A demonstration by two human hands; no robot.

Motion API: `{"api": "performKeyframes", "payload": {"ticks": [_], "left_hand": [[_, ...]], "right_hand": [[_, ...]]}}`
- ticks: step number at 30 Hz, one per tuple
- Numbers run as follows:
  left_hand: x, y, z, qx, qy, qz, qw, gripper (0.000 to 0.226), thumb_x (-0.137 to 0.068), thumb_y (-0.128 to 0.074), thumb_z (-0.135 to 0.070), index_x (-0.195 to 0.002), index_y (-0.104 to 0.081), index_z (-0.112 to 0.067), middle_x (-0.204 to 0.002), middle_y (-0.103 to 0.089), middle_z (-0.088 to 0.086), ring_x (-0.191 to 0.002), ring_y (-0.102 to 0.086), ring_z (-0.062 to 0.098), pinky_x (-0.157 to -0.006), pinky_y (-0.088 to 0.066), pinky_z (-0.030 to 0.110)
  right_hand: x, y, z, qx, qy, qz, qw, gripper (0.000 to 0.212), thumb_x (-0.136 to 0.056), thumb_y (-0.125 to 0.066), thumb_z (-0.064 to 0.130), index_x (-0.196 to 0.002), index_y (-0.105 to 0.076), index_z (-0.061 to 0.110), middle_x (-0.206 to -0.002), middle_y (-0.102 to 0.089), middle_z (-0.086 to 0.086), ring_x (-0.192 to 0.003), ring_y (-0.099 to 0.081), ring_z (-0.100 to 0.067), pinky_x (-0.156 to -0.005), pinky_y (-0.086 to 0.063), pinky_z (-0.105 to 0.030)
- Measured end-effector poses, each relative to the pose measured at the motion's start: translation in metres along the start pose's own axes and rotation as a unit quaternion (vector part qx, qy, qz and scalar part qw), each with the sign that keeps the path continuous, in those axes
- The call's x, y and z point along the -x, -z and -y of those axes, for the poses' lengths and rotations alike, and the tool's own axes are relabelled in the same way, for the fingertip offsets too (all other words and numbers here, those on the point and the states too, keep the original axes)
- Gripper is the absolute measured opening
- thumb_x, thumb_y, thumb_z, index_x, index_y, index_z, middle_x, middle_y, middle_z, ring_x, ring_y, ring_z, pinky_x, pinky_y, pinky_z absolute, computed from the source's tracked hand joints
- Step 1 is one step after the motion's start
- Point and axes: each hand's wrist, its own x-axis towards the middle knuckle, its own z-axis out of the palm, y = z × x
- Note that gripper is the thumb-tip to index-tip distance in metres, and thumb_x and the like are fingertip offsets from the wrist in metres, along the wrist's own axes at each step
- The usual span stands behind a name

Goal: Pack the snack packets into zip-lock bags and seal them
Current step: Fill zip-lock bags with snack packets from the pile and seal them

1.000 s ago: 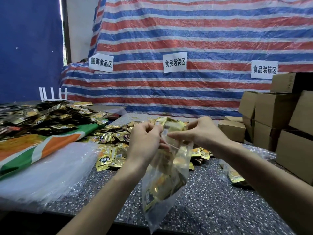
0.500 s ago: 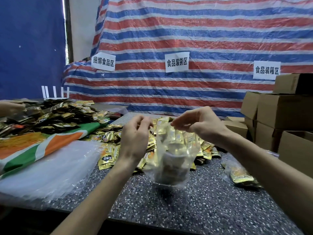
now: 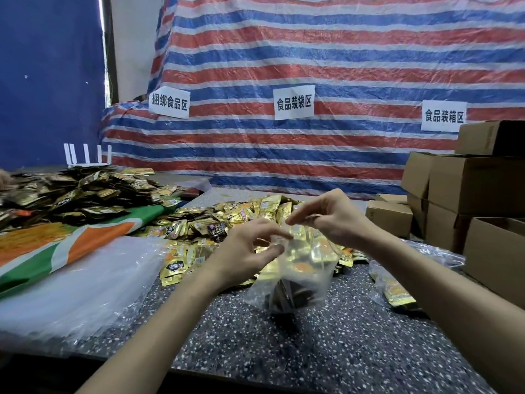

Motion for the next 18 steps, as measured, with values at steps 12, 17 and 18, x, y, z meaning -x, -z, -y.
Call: {"api": "performKeyframes", "payload": {"ticks": [12,17,18], "left_hand": [[-0.011,0.011,-0.012,-0.166,-0.071,0.081,0.98,0.006,-0.088,-0.074,-0.018,-0.089,-0.076,-0.012,-0.093,-0.069,-0.003,-0.088,-0.064,0.011,-0.082,-0.053,0.031],[-0.023,0.016,-0.028,-0.185,-0.056,0.077,0.978,0.007,-0.088,-0.073,-0.018,-0.089,-0.074,-0.011,-0.09,-0.067,-0.001,-0.084,-0.062,0.012,-0.075,-0.055,0.026],[-0.024,0.019,-0.03,-0.184,-0.05,0.071,0.979,0.006,-0.088,-0.073,-0.017,-0.088,-0.074,-0.011,-0.087,-0.066,-0.002,-0.081,-0.062,0.012,-0.071,-0.054,0.023]], "right_hand": [[0.058,0.016,-0.009,0.172,0.062,0.149,0.972,0.048,-0.076,-0.044,-0.01,-0.094,-0.079,0.02,-0.119,-0.067,0.016,-0.115,-0.056,0.005,-0.095,-0.046,-0.024],[0.085,0.021,-0.016,0.299,0.101,0.193,0.929,0.026,-0.092,-0.058,0.053,-0.095,-0.071,0.031,-0.15,-0.033,0.027,-0.135,-0.026,0.015,-0.111,-0.028,-0.021],[0.089,0.022,-0.018,0.321,0.115,0.17,0.924,0.025,-0.092,-0.059,0.05,-0.092,-0.071,0.028,-0.153,-0.028,0.025,-0.138,-0.024,0.012,-0.113,-0.027,-0.019]]}}
